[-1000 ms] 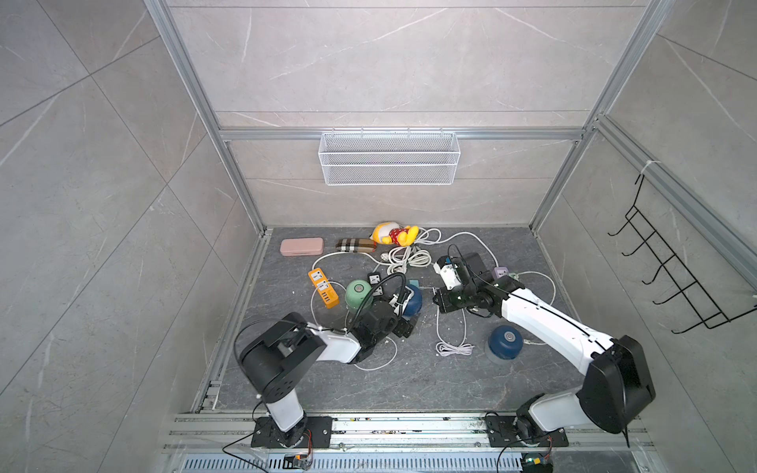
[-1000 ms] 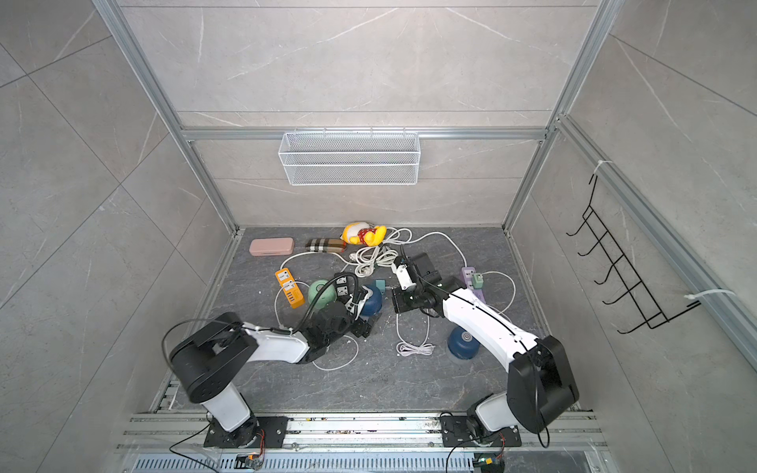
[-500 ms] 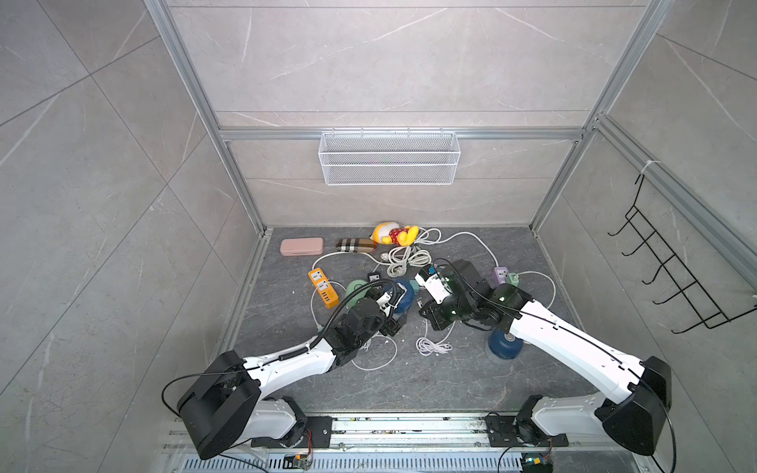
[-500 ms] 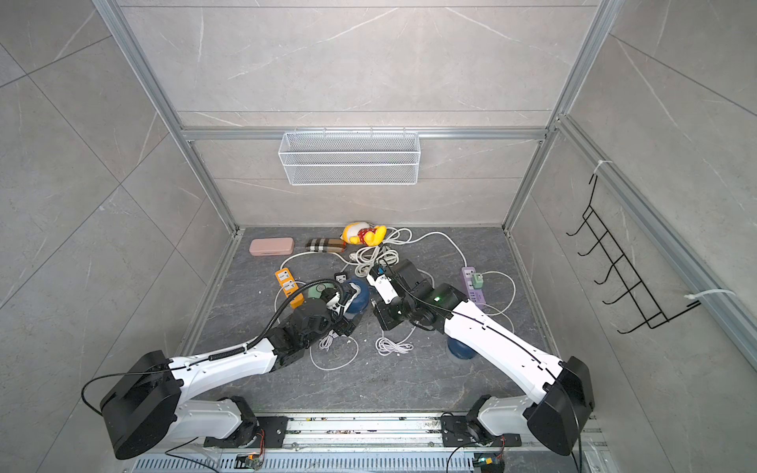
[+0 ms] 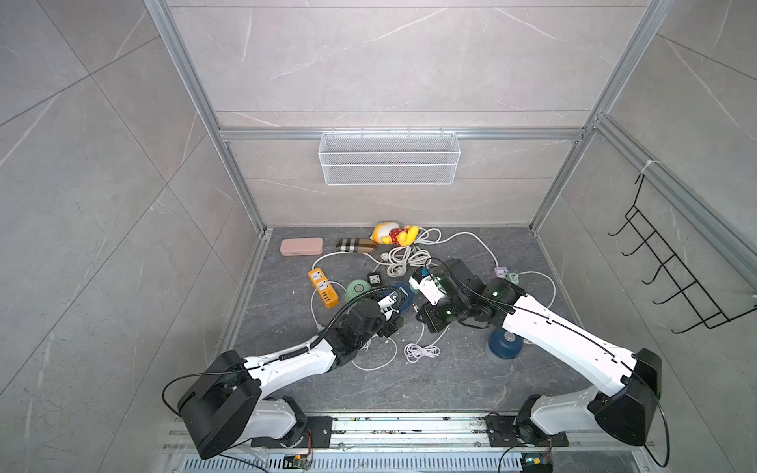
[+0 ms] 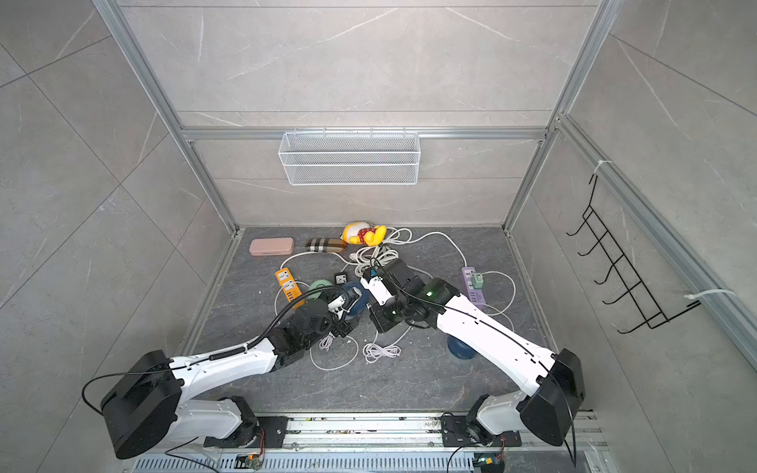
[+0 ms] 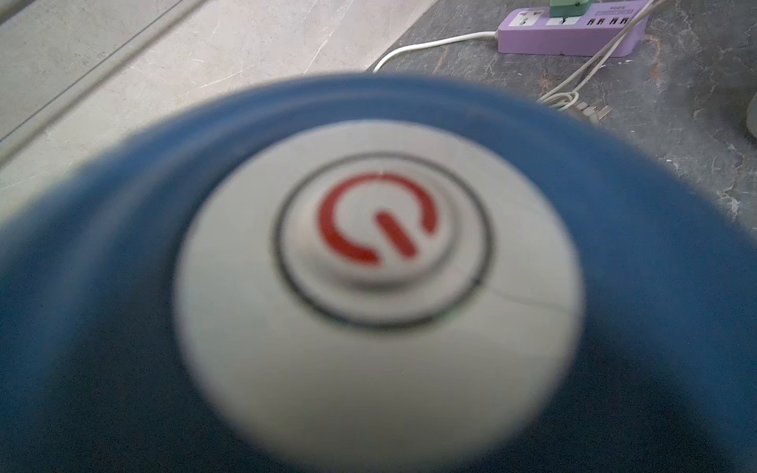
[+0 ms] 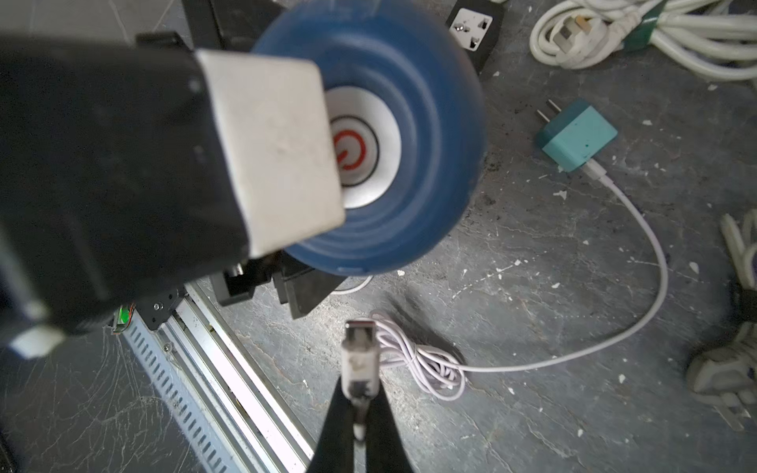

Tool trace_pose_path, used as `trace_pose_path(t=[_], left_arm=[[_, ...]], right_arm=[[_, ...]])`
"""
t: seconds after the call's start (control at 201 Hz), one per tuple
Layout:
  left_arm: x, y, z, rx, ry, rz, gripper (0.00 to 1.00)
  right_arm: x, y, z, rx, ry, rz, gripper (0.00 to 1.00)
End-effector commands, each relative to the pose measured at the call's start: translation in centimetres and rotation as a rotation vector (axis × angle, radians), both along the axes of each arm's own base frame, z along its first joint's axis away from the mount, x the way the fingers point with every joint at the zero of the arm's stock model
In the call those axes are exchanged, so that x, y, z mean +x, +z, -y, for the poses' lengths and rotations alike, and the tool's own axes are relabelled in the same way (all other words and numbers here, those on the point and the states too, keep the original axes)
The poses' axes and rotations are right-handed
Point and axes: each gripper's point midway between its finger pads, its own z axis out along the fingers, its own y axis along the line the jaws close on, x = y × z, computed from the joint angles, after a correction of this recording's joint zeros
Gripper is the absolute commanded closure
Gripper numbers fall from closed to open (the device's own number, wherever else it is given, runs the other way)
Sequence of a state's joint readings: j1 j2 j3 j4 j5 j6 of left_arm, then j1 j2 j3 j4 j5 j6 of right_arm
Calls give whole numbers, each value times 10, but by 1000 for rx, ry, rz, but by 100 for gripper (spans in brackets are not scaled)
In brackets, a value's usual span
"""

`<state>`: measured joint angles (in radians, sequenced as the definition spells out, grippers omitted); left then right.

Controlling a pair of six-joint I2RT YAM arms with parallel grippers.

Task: Charge the cordless meat grinders
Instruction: Insert the charging cable into the cordless meat grinder.

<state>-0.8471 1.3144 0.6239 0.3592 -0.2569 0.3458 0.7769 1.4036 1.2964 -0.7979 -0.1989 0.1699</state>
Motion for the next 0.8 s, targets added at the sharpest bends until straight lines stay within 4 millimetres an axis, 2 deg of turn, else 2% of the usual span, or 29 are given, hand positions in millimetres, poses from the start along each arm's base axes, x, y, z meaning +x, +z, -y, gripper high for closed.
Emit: trace_pose_path(t=[0.0,0.378,0.797], left_arm=[[13,47,10,-92,5,125,46],[11,44,10,-94,-2,126,47],[10,34,12,-75,-13,108,49]], right_arm=[[0,3,-5,5,-7,-27,100],[2,-6,-14,2,5,-64,100],[5,2,-16,14,11,-49,100]])
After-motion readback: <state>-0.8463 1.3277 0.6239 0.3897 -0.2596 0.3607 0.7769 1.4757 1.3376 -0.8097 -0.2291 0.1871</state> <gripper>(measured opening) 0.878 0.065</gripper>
